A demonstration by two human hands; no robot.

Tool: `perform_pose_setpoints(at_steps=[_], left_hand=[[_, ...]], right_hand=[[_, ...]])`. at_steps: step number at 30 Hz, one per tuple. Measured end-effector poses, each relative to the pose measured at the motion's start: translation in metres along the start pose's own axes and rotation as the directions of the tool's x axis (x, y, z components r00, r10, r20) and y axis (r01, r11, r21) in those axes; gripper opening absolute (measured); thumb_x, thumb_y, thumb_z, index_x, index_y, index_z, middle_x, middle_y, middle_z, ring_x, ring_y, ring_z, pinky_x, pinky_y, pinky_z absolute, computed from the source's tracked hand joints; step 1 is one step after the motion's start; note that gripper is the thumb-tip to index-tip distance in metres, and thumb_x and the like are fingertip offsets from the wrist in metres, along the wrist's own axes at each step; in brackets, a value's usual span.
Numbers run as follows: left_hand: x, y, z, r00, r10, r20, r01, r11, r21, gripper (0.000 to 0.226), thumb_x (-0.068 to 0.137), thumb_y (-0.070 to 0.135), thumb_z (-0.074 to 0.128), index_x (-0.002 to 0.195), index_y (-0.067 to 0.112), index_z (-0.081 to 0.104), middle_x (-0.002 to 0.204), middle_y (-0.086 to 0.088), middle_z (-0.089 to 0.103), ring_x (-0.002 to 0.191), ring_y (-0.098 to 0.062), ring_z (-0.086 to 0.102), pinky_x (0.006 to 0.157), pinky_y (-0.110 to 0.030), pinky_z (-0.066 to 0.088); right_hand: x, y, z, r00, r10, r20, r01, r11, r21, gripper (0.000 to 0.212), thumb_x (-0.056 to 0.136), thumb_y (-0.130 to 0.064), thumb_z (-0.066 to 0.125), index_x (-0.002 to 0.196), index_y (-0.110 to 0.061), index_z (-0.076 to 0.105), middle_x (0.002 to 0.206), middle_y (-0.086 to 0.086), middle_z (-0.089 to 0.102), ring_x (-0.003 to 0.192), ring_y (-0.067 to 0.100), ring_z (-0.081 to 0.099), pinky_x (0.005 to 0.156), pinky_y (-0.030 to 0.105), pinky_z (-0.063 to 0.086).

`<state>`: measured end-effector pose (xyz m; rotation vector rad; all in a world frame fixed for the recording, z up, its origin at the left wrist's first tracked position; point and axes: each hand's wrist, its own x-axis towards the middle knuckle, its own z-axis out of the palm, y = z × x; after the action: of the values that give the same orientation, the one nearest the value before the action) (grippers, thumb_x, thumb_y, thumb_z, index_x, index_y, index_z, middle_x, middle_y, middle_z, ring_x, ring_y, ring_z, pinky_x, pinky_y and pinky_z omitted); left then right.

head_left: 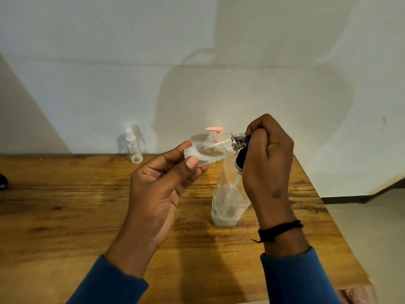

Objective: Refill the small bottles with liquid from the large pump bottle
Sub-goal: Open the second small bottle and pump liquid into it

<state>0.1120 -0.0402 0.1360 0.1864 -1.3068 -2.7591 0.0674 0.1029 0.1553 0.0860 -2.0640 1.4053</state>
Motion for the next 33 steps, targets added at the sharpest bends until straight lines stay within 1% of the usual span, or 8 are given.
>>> perform_pose_setpoints(at_steps=[5,10,17,19,24,27,29,33], left_hand=[[0.0014,-0.0003,0.0000,1.000,0.002,0.007,-0.002,1.000,0.000,0.054,0.060,0.014,0.076,0.112,0.002,0.069,0.105,-0.013,0.076,0.087,-0.028,0.074,0.071,-0.021,0.058],[0.0002,-0.0001,0.0002,1.000,0.005,0.002,-0.005,1.000,0.005,0.056,0.059,0.014,0.076,0.112,0.001,0.068,0.101,-0.009,0.077,0.085,-0.027,0.074,0.070,-0.021,0.059],[0.0002,-0.0014,-0.0002,1.000,0.003,-0.003,-0.003,1.000,-0.002,0.048,0.065,0.010,0.074,0.112,0.002,0.069,0.104,-0.016,0.075,0.087,-0.030,0.074,0.070,-0.022,0.058],[0.0005,-0.0008,-0.0010,1.000,-0.002,-0.009,0.002,1.000,-0.007,0.047,0.066,0.008,0.073,0.113,0.001,0.070,0.104,-0.016,0.075,0.086,-0.030,0.074,0.070,-0.021,0.058],[0.0013,0.0003,0.0012,1.000,0.001,0.002,-0.001,1.000,-0.002,0.052,0.060,0.013,0.076,0.111,0.003,0.070,0.103,-0.015,0.076,0.085,-0.028,0.074,0.069,-0.021,0.058],[0.0017,-0.0011,-0.0005,1.000,0.002,-0.005,-0.002,1.000,-0.004,0.046,0.067,0.007,0.072,0.113,0.002,0.069,0.104,-0.016,0.075,0.086,-0.029,0.074,0.070,-0.022,0.058],[0.0014,-0.0009,-0.0021,1.000,-0.003,-0.013,0.003,1.000,-0.008,0.044,0.069,0.004,0.069,0.113,0.000,0.068,0.102,-0.014,0.076,0.086,-0.029,0.074,0.070,-0.022,0.059],[0.0004,0.0004,0.0005,1.000,0.003,0.001,-0.003,1.000,0.004,0.050,0.063,0.011,0.074,0.112,0.002,0.069,0.100,-0.012,0.077,0.084,-0.028,0.074,0.069,-0.021,0.058]], right_hand=[[0.0022,-0.0026,-0.0011,1.000,-0.011,0.006,0.011,1.000,0.007,0.021,0.088,-0.006,0.035,0.072,-0.008,0.048,0.059,-0.002,0.041,0.056,0.006,0.038,0.049,0.024,0.027],[0.0001,0.0000,-0.0003,1.000,0.007,-0.004,-0.007,1.000,-0.007,0.021,0.088,-0.009,0.035,0.072,-0.011,0.049,0.058,-0.007,0.041,0.054,0.007,0.038,0.047,0.031,0.029],[0.0010,-0.0002,-0.0006,1.000,-0.007,-0.006,0.007,1.000,0.020,0.022,0.088,-0.005,0.034,0.072,-0.010,0.048,0.057,-0.008,0.041,0.052,0.005,0.040,0.046,0.019,0.027],[0.0001,0.0004,0.0010,1.000,-0.003,-0.001,0.003,1.000,0.014,0.022,0.088,-0.006,0.034,0.072,-0.011,0.048,0.058,-0.008,0.041,0.052,0.005,0.040,0.046,0.019,0.027],[0.0050,-0.0035,-0.0048,1.000,-0.030,0.006,0.031,0.999,-0.032,0.022,0.088,-0.007,0.035,0.072,-0.009,0.048,0.057,-0.005,0.040,0.053,0.007,0.038,0.047,0.025,0.028],[0.0016,-0.0010,-0.0013,1.000,0.001,0.025,-0.002,0.999,0.033,0.021,0.088,-0.005,0.034,0.073,-0.006,0.048,0.059,-0.005,0.039,0.051,0.004,0.038,0.045,0.021,0.027],[0.0006,0.0003,-0.0003,0.999,0.009,0.039,-0.010,0.999,0.033,0.021,0.088,-0.006,0.034,0.072,-0.008,0.047,0.060,-0.006,0.040,0.050,0.004,0.036,0.046,0.019,0.026],[0.0052,-0.0025,-0.0050,0.999,-0.003,0.049,0.002,1.000,0.015,0.021,0.088,-0.007,0.034,0.072,-0.006,0.048,0.057,-0.006,0.040,0.049,0.005,0.037,0.045,0.020,0.026]])
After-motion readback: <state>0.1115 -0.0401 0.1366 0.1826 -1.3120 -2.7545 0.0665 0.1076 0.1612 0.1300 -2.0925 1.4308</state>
